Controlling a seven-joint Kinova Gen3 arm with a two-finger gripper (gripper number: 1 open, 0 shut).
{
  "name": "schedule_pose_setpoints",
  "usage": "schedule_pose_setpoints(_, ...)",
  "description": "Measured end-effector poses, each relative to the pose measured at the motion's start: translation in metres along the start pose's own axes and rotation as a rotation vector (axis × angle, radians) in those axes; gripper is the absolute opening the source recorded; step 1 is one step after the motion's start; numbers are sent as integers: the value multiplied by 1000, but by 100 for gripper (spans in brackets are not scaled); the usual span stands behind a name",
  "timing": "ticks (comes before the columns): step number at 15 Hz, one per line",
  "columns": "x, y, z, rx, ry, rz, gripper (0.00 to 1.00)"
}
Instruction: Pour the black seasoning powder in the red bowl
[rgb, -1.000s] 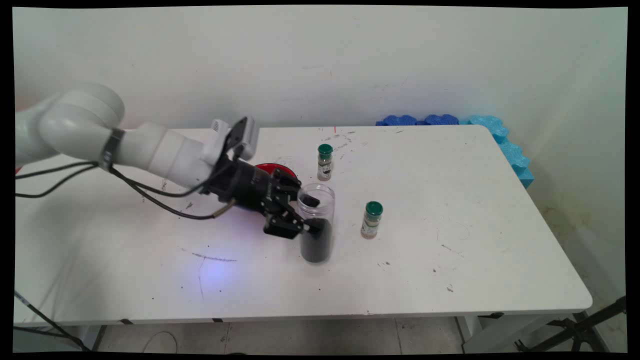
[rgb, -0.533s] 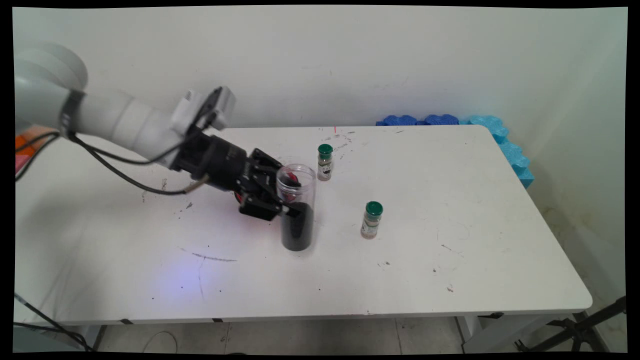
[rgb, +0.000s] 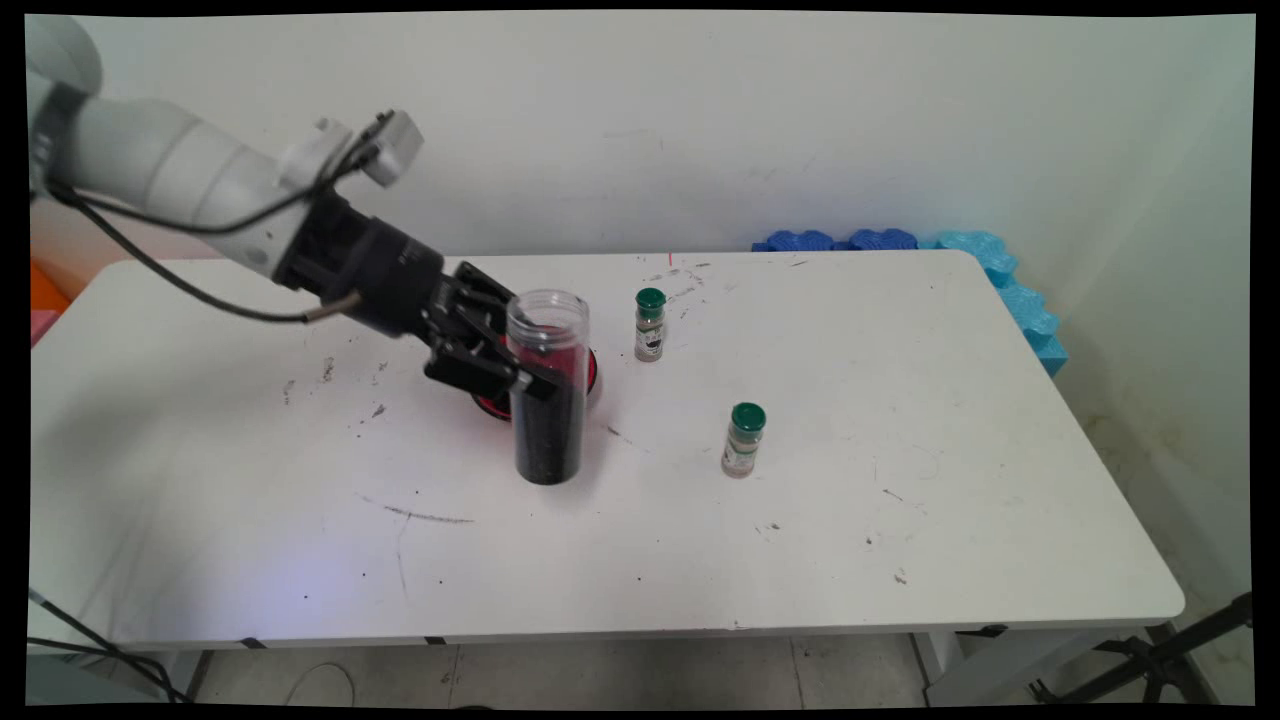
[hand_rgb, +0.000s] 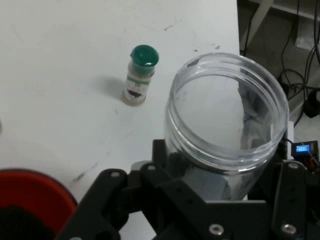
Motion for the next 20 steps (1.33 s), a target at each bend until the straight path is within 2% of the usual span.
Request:
schedule_pose_setpoints(2, 4, -5, -11, 7, 1, -74, 0)
schedule_pose_setpoints(4, 7, -9, -20, -2, 1, -155, 0)
schedule_pose_setpoints(6, 8, -12, -25, -14, -4, -214, 0)
schedule_pose_setpoints(9, 6, -18, -30, -11, -17, -287, 0)
schedule_pose_setpoints(17, -10, -32, -36, 22, -38, -542, 0)
schedule_pose_setpoints(20, -18, -38, -35, 21, -42, -677, 0)
